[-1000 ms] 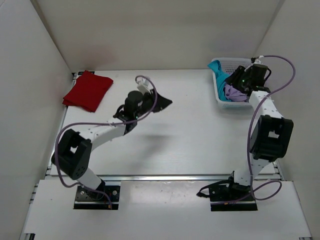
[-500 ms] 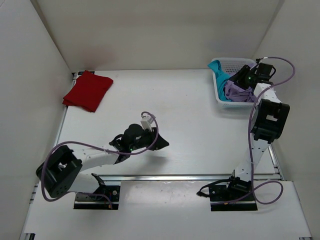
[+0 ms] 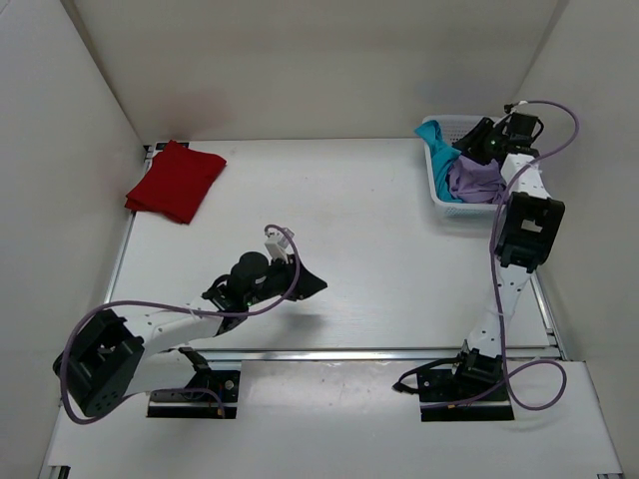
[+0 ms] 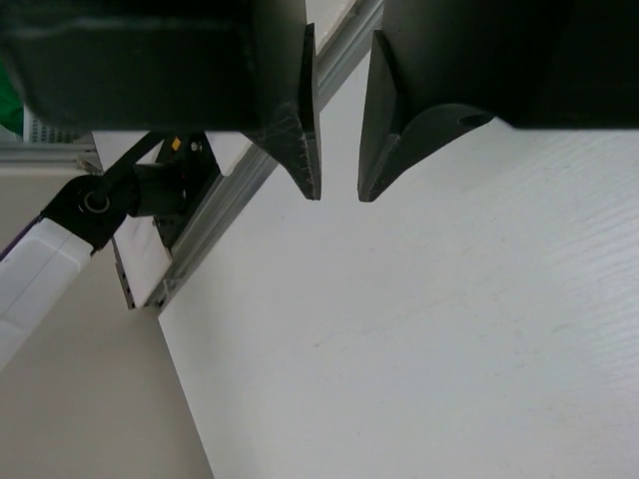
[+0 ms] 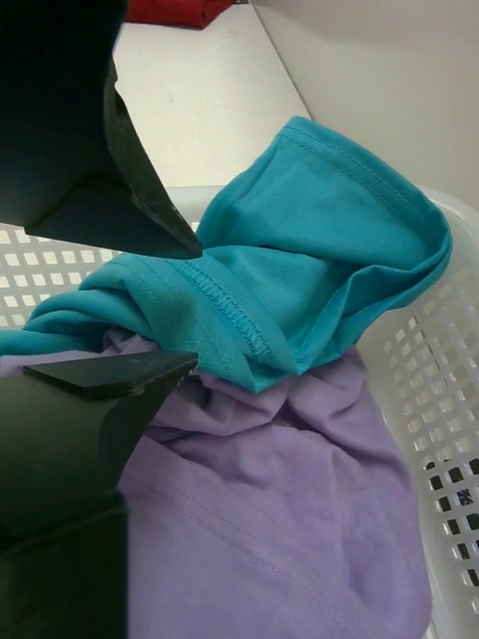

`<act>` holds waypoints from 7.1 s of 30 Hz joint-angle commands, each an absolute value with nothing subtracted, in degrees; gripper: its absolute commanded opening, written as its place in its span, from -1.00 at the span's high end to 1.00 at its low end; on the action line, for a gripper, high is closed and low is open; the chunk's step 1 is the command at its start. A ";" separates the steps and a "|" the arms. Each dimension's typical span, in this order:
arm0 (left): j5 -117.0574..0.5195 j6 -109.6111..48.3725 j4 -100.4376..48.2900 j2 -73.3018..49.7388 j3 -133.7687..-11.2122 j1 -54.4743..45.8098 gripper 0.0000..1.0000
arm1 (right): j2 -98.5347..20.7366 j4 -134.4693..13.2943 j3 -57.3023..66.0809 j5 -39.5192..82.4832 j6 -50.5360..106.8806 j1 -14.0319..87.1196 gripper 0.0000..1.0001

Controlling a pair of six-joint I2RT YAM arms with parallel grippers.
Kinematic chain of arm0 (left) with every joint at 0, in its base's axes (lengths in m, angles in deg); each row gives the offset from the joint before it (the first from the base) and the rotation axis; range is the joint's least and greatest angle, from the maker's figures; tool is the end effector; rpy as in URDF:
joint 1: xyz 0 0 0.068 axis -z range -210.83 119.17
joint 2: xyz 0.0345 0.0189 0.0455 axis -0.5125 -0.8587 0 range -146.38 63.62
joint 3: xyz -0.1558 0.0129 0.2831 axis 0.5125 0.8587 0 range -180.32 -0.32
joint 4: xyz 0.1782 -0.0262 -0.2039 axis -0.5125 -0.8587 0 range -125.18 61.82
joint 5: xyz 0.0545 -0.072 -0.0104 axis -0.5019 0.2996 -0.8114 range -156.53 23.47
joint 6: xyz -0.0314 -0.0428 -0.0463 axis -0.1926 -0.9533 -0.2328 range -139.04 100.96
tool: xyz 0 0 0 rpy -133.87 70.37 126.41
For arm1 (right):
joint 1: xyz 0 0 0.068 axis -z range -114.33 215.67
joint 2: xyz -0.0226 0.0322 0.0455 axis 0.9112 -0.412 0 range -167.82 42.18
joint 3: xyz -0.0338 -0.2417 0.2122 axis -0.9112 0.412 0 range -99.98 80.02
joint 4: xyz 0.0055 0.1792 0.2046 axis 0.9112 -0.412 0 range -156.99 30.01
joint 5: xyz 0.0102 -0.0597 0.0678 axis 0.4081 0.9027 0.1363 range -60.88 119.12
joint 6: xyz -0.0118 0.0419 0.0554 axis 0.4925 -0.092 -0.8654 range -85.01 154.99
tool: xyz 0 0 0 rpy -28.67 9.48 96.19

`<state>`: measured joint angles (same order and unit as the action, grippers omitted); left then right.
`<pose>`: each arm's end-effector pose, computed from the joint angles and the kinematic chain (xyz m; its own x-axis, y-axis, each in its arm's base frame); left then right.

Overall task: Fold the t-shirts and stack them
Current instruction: Grab crumpled tshirt from bin with the right arm, then move the tshirt to the center of the board, then flatten out the tshirt

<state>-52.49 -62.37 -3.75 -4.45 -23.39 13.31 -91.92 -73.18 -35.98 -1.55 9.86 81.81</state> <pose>0.1677 -0.1821 0.2221 -0.7589 -0.1911 -0.6225 0.4370 0.5592 -0.7045 0.5920 -0.1407 0.2536 -0.5279 0.5330 -0.6613 0.0491 0.7964 0.6027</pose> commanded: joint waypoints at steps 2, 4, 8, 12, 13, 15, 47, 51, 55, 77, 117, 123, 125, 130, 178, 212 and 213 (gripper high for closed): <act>-54.23 -62.02 -4.44 -0.98 -23.34 11.01 0.33 | -94.74 -78.26 -43.36 -0.67 12.21 80.97 0.18; -55.01 -61.84 -5.58 -0.45 -23.52 11.01 0.33 | -96.24 -81.07 -46.00 -0.06 12.92 80.61 0.19; -54.05 -62.02 -4.80 -1.06 -23.09 10.12 0.33 | -98.09 -83.01 -50.14 0.38 13.89 79.39 0.39; -54.14 -62.02 -4.72 -0.71 -22.65 9.60 0.33 | -99.23 -86.35 -53.48 3.72 14.86 78.68 0.14; -54.40 -62.28 -4.97 -0.36 -22.21 9.68 0.33 | -100.28 -88.36 -55.05 5.72 15.73 78.24 0.10; -54.31 -62.37 -4.89 -0.19 -22.03 8.99 0.32 | -100.11 -90.13 -55.59 7.76 17.58 77.45 0.06; -46.49 -64.74 -5.76 -4.93 -28.89 2.40 0.30 | -60.23 -90.34 -52.00 13.48 23.47 66.12 1.00; -44.74 -66.06 -5.85 -3.35 -29.24 -0.33 0.31 | -48.53 -83.47 -45.49 7.43 20.41 64.45 1.00; -44.91 -66.15 -7.08 -1.24 -29.76 -3.49 0.29 | -42.12 -77.66 -44.25 0.40 19.96 59.18 1.00; -50.00 -60.89 -23.87 18.45 -23.88 -23.36 0.32 | -66.60 -73.34 -30.79 1.86 18.46 30.96 1.00; -66.44 -88.64 2.66 -15.11 -23.79 -0.07 -0.21 | -39.23 -82.15 2.80 23.60 22.34 35.79 0.26; -66.44 -92.60 3.02 -20.83 -25.99 -0.33 -0.10 | -29.11 -74.06 21.91 15.77 18.03 38.95 0.28; -67.92 -93.31 3.46 -20.92 -25.63 -0.95 -0.12 | -24.90 -71.61 26.47 13.49 17.15 39.65 0.28; -68.20 -94.62 4.07 -24.35 -28.26 -0.25 -0.27 | -20.40 -67.65 33.95 10.59 14.94 39.83 0.29; -43.69 -79.95 0.66 -6.88 -22.74 -24.40 1.00 | -49.39 -36.27 47.86 4.88 0.27 30.69 0.63; -35.15 -69.93 -14.04 9.39 -17.05 -40.14 1.00 | -61.44 -78.18 -18.68 13.31 17.41 53.54 1.00; -34.89 -70.10 -12.98 9.83 -15.45 -40.76 1.00 | -61.44 -78.27 -18.42 13.74 17.06 53.54 1.00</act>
